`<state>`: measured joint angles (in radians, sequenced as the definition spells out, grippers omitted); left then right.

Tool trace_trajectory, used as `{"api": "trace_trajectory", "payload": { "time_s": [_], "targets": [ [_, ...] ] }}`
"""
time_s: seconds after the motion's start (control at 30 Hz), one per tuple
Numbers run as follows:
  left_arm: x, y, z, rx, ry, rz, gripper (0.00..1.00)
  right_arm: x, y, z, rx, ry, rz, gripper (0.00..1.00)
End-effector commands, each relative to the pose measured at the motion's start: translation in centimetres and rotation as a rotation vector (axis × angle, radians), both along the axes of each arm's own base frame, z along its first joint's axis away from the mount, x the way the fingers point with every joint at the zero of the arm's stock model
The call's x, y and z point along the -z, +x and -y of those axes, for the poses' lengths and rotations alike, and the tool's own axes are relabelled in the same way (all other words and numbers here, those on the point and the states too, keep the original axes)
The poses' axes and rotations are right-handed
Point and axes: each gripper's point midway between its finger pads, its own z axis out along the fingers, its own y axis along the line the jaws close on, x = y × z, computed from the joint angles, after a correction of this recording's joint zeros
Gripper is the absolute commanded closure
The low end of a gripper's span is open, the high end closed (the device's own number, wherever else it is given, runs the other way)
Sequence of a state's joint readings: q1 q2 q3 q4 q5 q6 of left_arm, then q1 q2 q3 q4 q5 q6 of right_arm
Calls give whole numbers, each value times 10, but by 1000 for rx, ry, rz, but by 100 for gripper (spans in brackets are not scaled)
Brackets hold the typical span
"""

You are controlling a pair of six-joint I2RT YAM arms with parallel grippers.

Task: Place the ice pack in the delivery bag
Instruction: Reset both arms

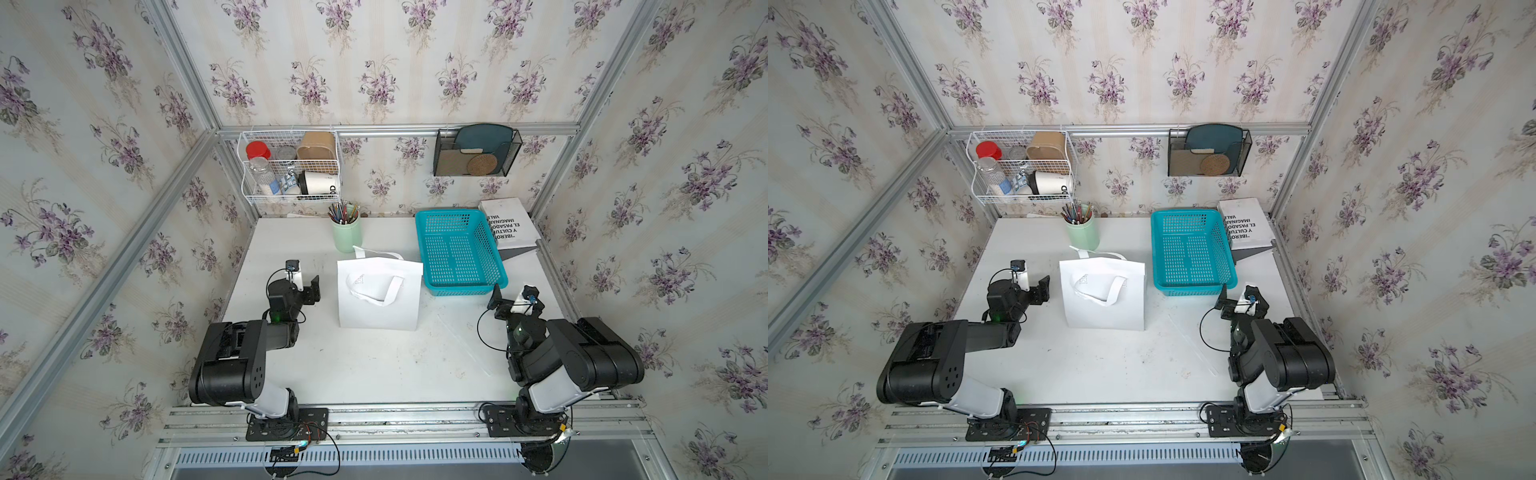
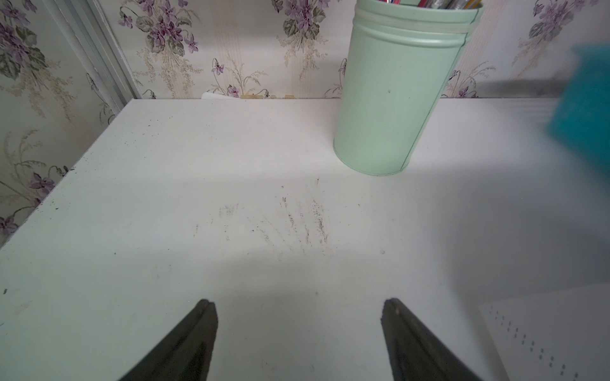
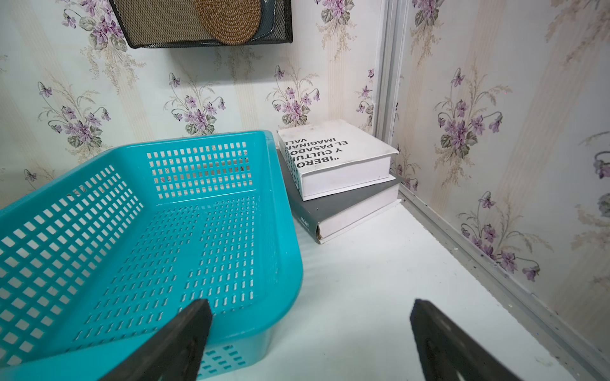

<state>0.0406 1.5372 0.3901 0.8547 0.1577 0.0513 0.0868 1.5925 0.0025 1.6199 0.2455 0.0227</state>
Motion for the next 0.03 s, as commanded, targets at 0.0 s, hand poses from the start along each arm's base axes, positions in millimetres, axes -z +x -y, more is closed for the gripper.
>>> {"api": "trace_trajectory", "payload": {
  "time_s": [0.0],
  "targets": [
    [-7, 3, 2, 17, 8, 33, 18, -40, -8, -1, -10, 8, 172, 0]
  ]
}}
